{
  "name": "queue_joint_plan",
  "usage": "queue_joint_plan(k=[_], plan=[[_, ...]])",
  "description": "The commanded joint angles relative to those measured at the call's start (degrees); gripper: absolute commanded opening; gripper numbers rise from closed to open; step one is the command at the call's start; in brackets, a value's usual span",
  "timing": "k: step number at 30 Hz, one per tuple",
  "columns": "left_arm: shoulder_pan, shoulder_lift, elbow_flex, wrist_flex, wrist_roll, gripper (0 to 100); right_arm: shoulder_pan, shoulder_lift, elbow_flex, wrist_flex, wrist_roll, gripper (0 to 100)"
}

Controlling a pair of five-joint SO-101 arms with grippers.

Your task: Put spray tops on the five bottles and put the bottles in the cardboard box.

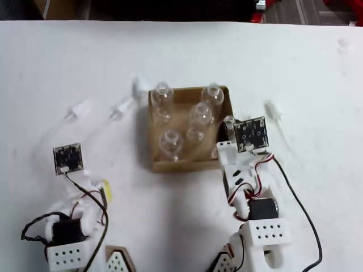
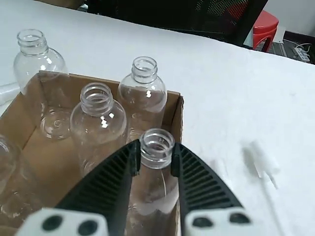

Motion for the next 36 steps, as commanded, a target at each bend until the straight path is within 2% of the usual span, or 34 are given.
queue_joint_plan(k=[1, 6, 14, 20, 23, 30, 36], plan=[[-0.48, -0.31, 0.00, 0.35, 0.79, 15, -0.40, 0.40, -2.11, 0.40, 0.88, 2.2], [-0.48, -0.31, 0.00, 0.35, 0.79, 15, -0.40, 0.40, -1.93, 0.40, 0.88, 9.4], [-0.48, -0.31, 0.00, 0.35, 0.79, 15, -0.40, 0.40, -1.93, 0.40, 0.88, 9.0], [-0.31, -0.31, 0.00, 0.35, 0.79, 15, -1.71, 0.40, -2.20, 0.40, 0.88, 21.7], [-0.31, -0.31, 0.00, 0.35, 0.79, 15, -1.71, 0.40, -3.78, 0.84, 0.88, 22.6], [-0.31, -0.31, 0.00, 0.35, 0.79, 15, -1.27, 0.40, -17.85, 14.73, 0.35, 22.6], [-0.13, -0.31, 0.00, 0.18, 0.70, 15, 6.81, 0.40, -29.54, 28.62, -4.84, 22.6]])
